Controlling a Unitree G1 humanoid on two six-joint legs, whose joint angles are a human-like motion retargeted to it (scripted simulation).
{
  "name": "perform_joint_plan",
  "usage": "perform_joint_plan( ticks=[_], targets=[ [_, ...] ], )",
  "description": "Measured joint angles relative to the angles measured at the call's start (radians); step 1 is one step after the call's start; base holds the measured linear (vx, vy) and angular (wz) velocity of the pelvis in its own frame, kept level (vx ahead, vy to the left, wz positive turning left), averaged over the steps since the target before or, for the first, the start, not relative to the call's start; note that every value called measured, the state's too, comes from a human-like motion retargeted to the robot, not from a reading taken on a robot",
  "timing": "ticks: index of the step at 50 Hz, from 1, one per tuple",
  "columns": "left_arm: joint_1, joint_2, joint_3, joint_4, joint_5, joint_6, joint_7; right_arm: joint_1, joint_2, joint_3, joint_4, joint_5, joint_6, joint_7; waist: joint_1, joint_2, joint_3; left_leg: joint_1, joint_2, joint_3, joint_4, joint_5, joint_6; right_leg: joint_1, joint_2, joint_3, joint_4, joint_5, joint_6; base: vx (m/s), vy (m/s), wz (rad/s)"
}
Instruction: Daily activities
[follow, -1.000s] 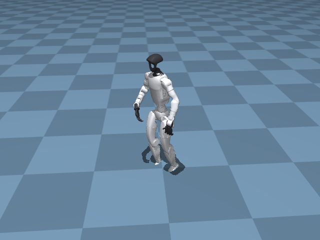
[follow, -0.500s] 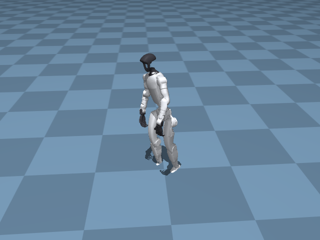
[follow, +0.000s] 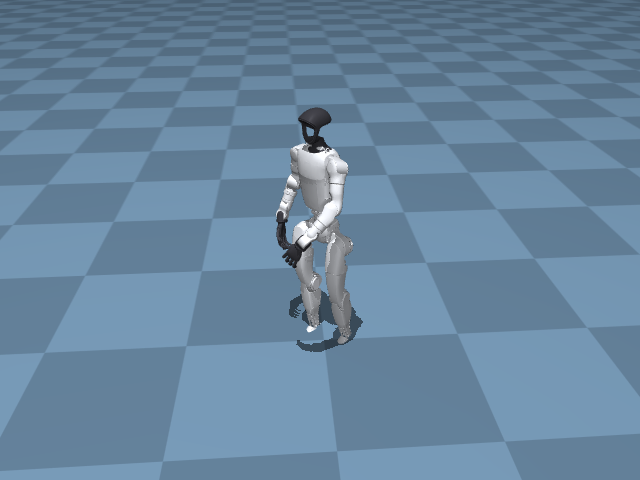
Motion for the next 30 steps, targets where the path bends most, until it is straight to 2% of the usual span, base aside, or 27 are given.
perform_joint_plan(
  ticks=[2, 8, 10, 12, 20, 26, 30],
  targets=[
    [0.099, -0.016, -0.016, 0.02, 0.028, 0.008, -0.008, 0.039, 0.05, 0.021, -0.052, -0.009, 0.004, -0.003, 0.012, -0.024, -0.027, -0.058, 0.022, 0.001, 0.098, -0.022, -0.005, -0.008, 0.006, 0.0, -0.002, 0.027, -0.004, -0.06, 0.03, 0.37],
    [0.252, 0.057, 0.024, 0.014, 0.05, 0.007, -0.07, 0.02, 0.047, 0.037, -0.282, 0.002, -0.002, 0.037, 0.038, -0.056, -0.062, -0.146, 0.027, -0.053, 0.154, -0.042, -0.018, -0.041, 0.009, -0.049, -0.011, 0.031, -0.015, -0.01, 0.04, 0.62],
    [0.272, 0.114, 0.054, 0.003, 0.053, -0.002, -0.088, -0.02, 0.009, 0.03, -0.362, 0.011, -0.01, 0.05, 0.047, -0.064, -0.065, -0.13, 0.012, -0.074, 0.09, -0.03, -0.024, -0.047, 0.004, -0.069, -0.011, 0.009, -0.02, 0.0, 0.02, 0.68],
    [0.365, 0.107, 0.075, 0.0, 0.076, -0.004, -0.073, -0.003, 0.042, 0.051, -0.439, -0.001, -0.016, 0.043, 0.049, -0.079, -0.082, -0.192, 0.015, -0.086, 0.155, -0.022, -0.025, -0.079, -0.002, -0.083, 0.013, 0.024, -0.028, -0.09, 0.01, 0.63],
    [0.497, 0.165, 0.16, 0.059, 0.154, -0.015, -0.038, -0.081, 0.039, 0.074, -0.587, -0.034, -0.026, 0.046, 0.07, -0.127, -0.112, -0.207, -0.029, -0.155, 0.051, 0.059, -0.043, -0.132, -0.038, -0.155, 0.069, -0.011, -0.056, -0.03, 0.0, 0.73],
    [0.541, 0.154, 0.186, 0.081, 0.22, -0.018, 0.023, -0.058, 0.064, 0.065, -0.582, -0.104, -0.034, 0.008, 0.071, -0.155, -0.207, -0.264, -0.07, -0.213, -0.059, 0.144, -0.055, -0.233, -0.08, -0.213, 0.121, -0.036, -0.077, 0.0, 0.0, 0.83],
    [0.55, 0.155, 0.203, 0.049, 0.25, -0.026, 0.052, -0.021, 0.069, 0.026, -0.583, -0.134, -0.041, -0.019, 0.067, -0.162, -0.301, -0.245, -0.086, -0.253, -0.314, 0.29, -0.063, -0.332, -0.105, -0.245, 0.153, -0.054, -0.088, 0.04, 0.0, 0.77]
  ],
)
